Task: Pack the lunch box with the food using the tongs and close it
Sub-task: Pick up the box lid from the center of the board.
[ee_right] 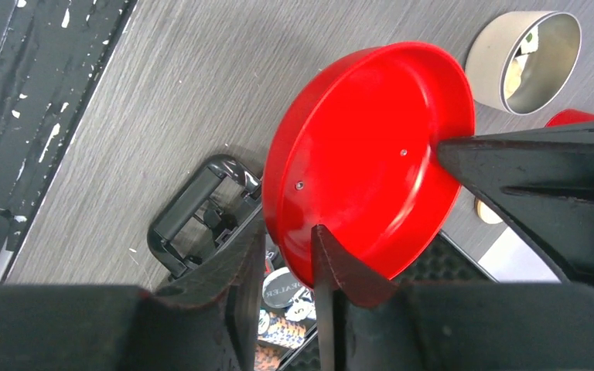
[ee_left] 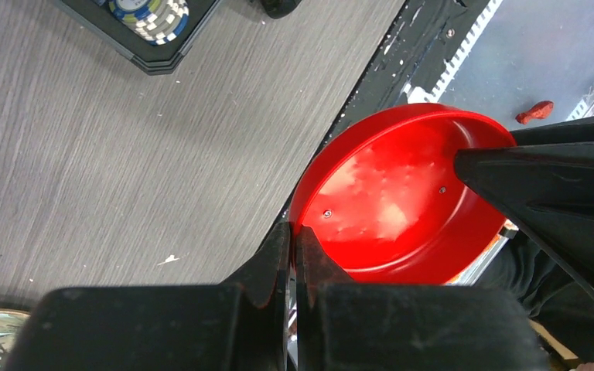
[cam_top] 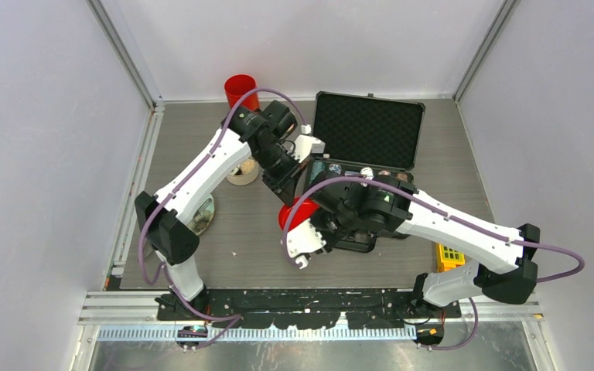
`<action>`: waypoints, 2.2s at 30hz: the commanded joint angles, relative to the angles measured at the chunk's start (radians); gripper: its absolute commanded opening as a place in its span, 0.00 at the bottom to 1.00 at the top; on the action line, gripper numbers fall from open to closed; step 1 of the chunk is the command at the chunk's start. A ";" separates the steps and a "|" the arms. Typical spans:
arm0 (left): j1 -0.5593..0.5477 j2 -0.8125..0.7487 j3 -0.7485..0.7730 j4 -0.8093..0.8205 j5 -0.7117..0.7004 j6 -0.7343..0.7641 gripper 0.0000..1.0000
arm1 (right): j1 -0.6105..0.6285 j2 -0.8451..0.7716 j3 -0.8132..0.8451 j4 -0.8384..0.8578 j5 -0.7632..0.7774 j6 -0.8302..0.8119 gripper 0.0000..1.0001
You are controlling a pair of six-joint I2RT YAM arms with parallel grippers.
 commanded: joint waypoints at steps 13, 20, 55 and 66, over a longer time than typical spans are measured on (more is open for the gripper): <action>0.102 -0.029 0.175 -0.056 0.128 0.038 0.91 | 0.010 -0.064 0.040 -0.017 -0.050 0.127 0.01; 0.377 -0.133 0.194 0.145 0.206 -0.032 1.00 | -0.171 -0.065 0.104 0.124 -0.250 0.459 0.00; 0.615 -0.482 -0.568 1.876 0.433 -1.091 0.86 | -0.756 0.424 -0.085 2.440 -0.549 3.134 0.01; 0.552 -0.495 -0.636 1.887 0.421 -1.042 0.69 | -0.660 0.398 -0.178 2.445 -0.518 3.117 0.00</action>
